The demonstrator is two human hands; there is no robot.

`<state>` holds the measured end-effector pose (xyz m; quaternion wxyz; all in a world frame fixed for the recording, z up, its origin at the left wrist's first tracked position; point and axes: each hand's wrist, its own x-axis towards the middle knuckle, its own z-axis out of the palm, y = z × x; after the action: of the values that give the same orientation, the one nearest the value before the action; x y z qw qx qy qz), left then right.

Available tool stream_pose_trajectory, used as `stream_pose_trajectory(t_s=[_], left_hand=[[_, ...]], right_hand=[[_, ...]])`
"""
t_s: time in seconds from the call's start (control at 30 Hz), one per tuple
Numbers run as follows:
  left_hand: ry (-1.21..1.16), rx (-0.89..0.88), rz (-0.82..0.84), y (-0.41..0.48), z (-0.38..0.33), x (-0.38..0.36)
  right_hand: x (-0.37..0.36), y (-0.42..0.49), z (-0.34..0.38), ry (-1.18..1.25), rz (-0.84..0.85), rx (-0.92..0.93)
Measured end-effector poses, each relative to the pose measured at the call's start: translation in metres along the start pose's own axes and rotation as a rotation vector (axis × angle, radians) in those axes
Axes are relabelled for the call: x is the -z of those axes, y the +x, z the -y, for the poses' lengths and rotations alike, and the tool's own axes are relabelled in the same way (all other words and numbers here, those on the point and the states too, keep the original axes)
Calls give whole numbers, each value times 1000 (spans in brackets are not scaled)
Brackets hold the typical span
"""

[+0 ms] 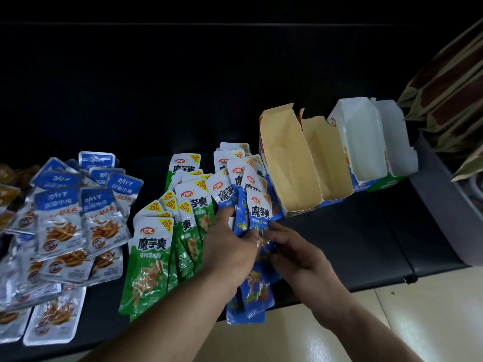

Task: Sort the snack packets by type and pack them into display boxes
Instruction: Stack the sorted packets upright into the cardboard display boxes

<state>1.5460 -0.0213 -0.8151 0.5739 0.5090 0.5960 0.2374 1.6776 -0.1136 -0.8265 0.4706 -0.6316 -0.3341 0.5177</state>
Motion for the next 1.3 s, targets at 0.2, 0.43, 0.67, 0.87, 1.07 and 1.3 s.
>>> stream_pose_trajectory(t_s=[0.2,0.43,0.67,0.87,1.07,1.3], left_hand=[[-54,21,84,-4,3,4],[-149,-1,-96,-9,-11,37],[-300,0,-164,-4,-24,43],[-342,24,-138,-6,-20,37],[-249,10,-31,-15,-8,27],[-95,-186,39,-15,-13,38]], right_hand=[[-4,-2,17,170,-50,-82],[-26,-7,35,114,-226,-18],[-45,-4,39,-133,97,-179],[-50,-4,28,-246,-9,-49],[-43,-4,31,-271,-72,28],[-30,-1,35,-243,28,75]])
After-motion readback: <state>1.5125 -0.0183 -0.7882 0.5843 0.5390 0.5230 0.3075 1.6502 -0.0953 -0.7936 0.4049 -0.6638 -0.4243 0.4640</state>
